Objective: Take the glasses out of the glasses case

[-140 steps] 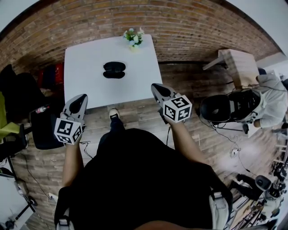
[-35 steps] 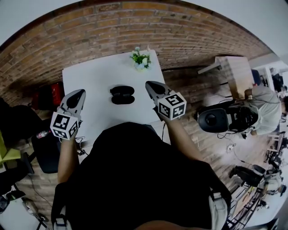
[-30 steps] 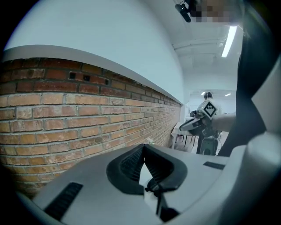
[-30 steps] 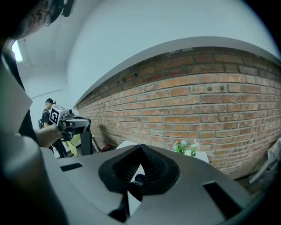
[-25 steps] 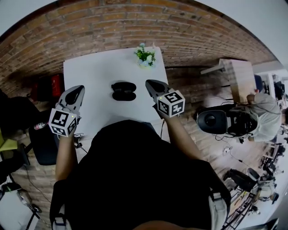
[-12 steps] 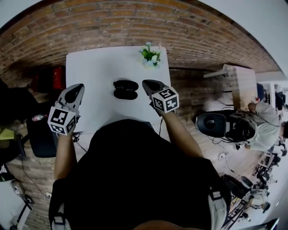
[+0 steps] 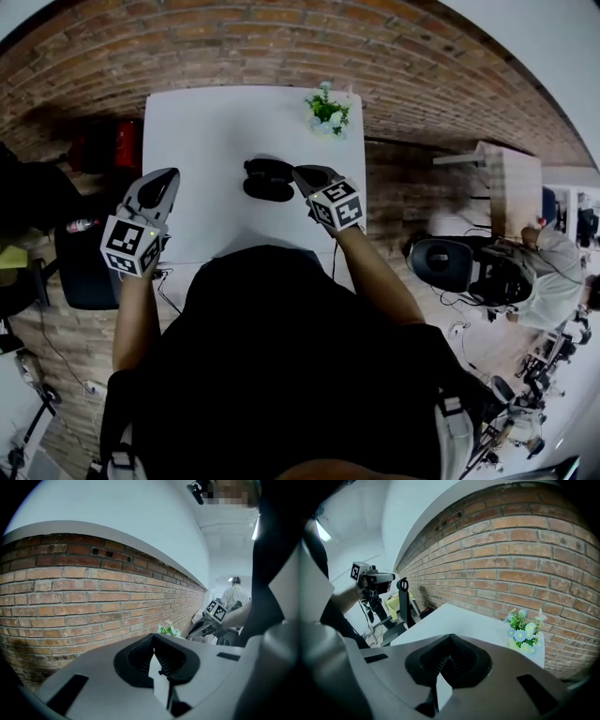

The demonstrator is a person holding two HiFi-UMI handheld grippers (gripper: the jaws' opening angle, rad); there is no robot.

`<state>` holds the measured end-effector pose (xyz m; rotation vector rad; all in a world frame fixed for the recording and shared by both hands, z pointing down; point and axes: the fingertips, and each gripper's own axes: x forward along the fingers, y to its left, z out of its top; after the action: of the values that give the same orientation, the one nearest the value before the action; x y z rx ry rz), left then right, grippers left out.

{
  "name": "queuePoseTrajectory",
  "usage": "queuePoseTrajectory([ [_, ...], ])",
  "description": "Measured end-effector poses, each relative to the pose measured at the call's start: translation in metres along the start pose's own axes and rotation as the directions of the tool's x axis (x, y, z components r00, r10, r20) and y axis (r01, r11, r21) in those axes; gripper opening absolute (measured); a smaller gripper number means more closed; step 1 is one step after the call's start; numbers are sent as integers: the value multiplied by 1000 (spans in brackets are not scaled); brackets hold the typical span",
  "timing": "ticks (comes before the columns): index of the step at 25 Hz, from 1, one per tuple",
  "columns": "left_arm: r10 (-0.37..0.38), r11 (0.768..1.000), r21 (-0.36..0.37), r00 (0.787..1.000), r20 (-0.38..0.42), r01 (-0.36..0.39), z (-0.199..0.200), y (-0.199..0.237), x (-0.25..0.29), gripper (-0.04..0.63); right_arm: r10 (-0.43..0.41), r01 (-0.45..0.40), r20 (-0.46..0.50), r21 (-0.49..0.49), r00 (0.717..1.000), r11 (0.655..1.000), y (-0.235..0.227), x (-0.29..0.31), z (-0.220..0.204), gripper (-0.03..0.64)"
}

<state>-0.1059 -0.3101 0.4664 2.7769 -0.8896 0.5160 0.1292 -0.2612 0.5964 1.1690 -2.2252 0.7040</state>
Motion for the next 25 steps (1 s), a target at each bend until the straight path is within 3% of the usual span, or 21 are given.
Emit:
queuePoseTrajectory([
  [7,13,1000,-28,999,-31,-14,-14,2,0,11,59,-61,-53,-47,997,997,8,29,-17,15],
  [13,22,999,-44,999,-47,-24,-23,8,2,11,61,-67,-114,-53,992,996,4,51,-37,15],
  [25,48,995,-86,995,-90,-55,-46,13,-1,11,41,-86,-234,-185,971,979,-4,96,-82,17],
])
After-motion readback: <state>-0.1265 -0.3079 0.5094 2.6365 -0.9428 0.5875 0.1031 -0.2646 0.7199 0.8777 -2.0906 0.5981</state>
